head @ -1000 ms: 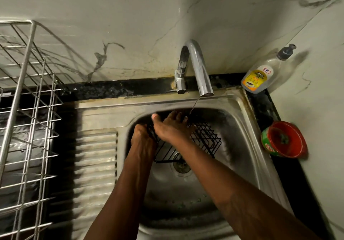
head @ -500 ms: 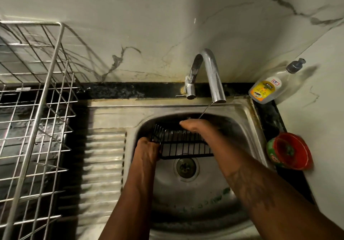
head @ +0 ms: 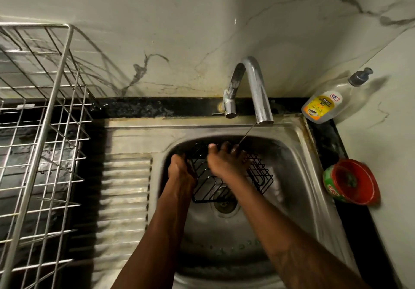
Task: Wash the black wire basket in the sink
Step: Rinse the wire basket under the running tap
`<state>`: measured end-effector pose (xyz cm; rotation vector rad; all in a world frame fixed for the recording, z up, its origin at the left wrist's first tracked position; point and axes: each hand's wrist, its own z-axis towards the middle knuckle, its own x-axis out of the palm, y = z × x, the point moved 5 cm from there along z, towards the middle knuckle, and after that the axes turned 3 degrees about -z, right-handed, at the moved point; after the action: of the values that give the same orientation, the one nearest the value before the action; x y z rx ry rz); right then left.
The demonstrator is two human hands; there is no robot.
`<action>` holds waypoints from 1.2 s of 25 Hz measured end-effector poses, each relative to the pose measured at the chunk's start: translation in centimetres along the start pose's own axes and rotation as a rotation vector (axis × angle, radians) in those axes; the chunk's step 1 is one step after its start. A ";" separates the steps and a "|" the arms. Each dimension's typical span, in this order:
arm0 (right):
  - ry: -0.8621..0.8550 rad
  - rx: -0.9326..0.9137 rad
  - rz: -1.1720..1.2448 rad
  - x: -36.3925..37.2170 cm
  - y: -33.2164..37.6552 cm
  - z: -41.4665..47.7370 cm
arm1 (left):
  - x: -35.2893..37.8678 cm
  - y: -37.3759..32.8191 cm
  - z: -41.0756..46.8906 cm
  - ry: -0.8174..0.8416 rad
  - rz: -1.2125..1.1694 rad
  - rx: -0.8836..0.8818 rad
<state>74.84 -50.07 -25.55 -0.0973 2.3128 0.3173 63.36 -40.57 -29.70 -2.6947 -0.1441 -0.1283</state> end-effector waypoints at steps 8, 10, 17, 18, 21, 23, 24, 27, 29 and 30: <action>-0.033 0.300 0.186 -2.6 -4.0 3.4 | -0.3 0.6 -1.4 -0.106 0.080 0.109; -0.049 0.229 0.212 -2.0 -1.8 2.0 | -0.2 0.3 -0.9 -0.178 0.161 0.142; -0.187 -0.011 0.158 1.0 -2.2 0.5 | -1.3 0.8 -1.2 -0.152 0.132 0.119; -0.183 0.088 0.200 0.2 -4.4 2.0 | -1.1 0.8 -1.3 -0.150 0.131 0.124; -0.140 0.304 0.235 -0.8 -7.4 4.4 | -0.7 0.4 -1.5 -0.187 0.164 0.166; -0.146 0.208 0.198 0.6 -4.1 2.1 | -1.2 0.4 -1.3 -0.204 0.206 0.165; -0.148 0.099 0.190 1.4 -1.8 0.2 | -1.4 0.5 -1.2 -0.205 0.226 0.157; -0.153 -0.191 0.122 3.4 1.5 -4.2 | -1.9 1.2 -1.0 -0.188 0.139 0.103; -0.165 -0.205 0.100 2.3 0.1 -2.5 | -2.2 1.6 -1.1 -0.191 0.097 0.062; -0.156 -0.182 0.082 1.5 -1.2 -1.2 | -2.4 1.7 -1.4 -0.208 0.083 0.047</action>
<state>73.15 -51.51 -26.06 -0.0657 2.1334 0.5581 61.06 -42.90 -29.48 -2.6568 -0.0961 0.1786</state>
